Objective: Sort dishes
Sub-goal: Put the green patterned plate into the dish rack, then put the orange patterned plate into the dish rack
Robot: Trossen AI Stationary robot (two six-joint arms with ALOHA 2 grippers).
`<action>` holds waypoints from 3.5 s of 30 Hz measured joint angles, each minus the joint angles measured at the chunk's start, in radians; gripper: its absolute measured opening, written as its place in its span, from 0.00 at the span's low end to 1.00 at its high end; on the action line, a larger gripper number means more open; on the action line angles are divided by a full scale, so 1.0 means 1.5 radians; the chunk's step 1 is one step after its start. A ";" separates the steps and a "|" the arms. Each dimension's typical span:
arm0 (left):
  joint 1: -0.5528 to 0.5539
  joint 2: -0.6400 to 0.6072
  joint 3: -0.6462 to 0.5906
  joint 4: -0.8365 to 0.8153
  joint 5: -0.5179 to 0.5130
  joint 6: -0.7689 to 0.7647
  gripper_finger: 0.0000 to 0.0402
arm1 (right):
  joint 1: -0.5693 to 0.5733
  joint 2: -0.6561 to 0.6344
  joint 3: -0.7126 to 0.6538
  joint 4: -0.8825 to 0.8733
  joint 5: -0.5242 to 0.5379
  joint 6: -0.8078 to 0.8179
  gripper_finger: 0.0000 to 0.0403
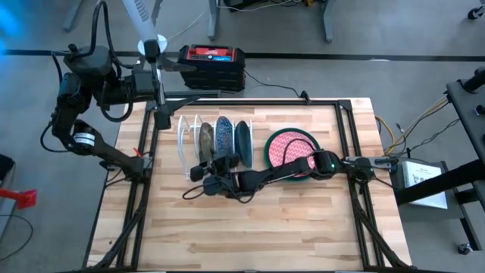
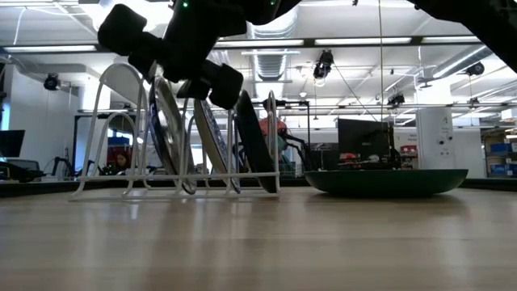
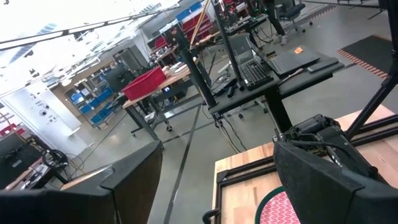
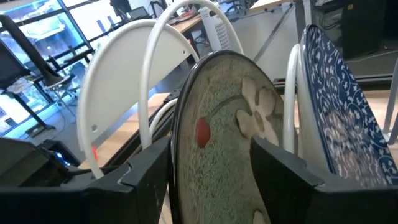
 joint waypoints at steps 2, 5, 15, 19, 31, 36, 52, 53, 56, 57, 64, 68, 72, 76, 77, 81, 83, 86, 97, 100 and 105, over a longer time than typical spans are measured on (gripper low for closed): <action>0.000 0.000 0.000 -0.001 0.000 0.000 0.74 | 0.003 0.000 0.000 0.000 0.000 0.003 0.51; 0.000 0.000 0.000 -0.003 0.000 0.000 0.74 | 0.010 0.000 0.000 0.000 0.000 0.005 0.51; 0.000 0.000 0.000 -0.008 0.000 -0.003 0.74 | 0.020 0.000 0.000 0.000 0.006 0.015 0.52; 0.000 0.000 0.000 -0.007 0.000 -0.003 0.74 | 0.028 0.000 0.000 0.000 0.006 0.024 0.51; 0.000 0.000 0.000 -0.013 0.014 -0.010 0.74 | 0.087 -0.006 0.000 -0.037 0.009 0.075 0.51; 0.000 0.000 -0.008 -0.015 0.038 -0.016 0.74 | 0.115 -0.052 0.001 -0.204 0.034 0.147 0.52; 0.000 0.000 -0.168 0.095 0.029 0.020 0.74 | 0.189 -0.221 0.001 -0.875 -0.043 0.509 0.51; 0.000 0.000 -0.176 0.098 0.018 0.021 0.74 | 0.190 -0.226 0.000 -0.910 -0.053 0.527 0.51; 0.000 -0.003 -0.198 0.117 -0.033 0.040 0.74 | 0.194 -0.230 -0.002 -0.990 -0.083 0.558 0.51; 0.000 -0.004 -0.201 0.120 -0.050 0.046 0.74 | 0.194 -0.230 -0.002 -1.014 -0.094 0.565 0.51; 0.000 -0.008 -0.197 0.119 -0.085 0.054 0.74 | 0.183 -0.262 -0.017 -1.016 -0.173 0.507 0.51; 0.000 -0.012 -0.197 0.118 -0.085 0.052 0.74 | 0.183 -0.293 -0.040 -1.016 -0.181 0.479 0.51; 0.000 -0.012 -0.197 0.113 -0.085 0.043 0.74 | 0.183 -0.335 -0.078 -1.016 -0.192 0.459 0.51; 0.000 -0.012 -0.197 0.113 -0.085 0.037 0.74 | 0.183 -0.384 -0.142 -1.011 -0.209 0.456 0.51; 0.000 -0.012 -0.197 0.113 -0.085 0.035 0.74 | 0.183 -0.398 -0.160 -1.008 -0.221 0.456 0.51; 0.000 -0.012 -0.197 0.113 -0.085 0.034 0.74 | 0.183 -0.457 -0.239 -0.985 -0.280 0.451 0.51; 0.000 -0.012 -0.197 0.115 -0.085 0.032 0.74 | 0.183 -0.489 -0.281 -0.970 -0.297 0.445 0.51; 0.000 -0.012 -0.197 0.118 -0.085 0.032 0.74 | 0.183 -0.542 -0.348 -0.937 -0.314 0.433 0.50; 0.000 -0.001 -0.196 0.122 -0.085 0.017 0.74 | 0.160 -0.736 -0.614 -0.792 -0.364 0.380 0.49; 0.000 0.009 -0.196 0.117 -0.087 -0.010 0.74 | 0.140 -0.785 -0.686 -0.726 -0.392 0.347 0.49; 0.000 0.030 -0.196 0.096 -0.113 -0.080 0.74 | 0.087 -0.849 -0.785 -0.630 -0.424 0.293 0.48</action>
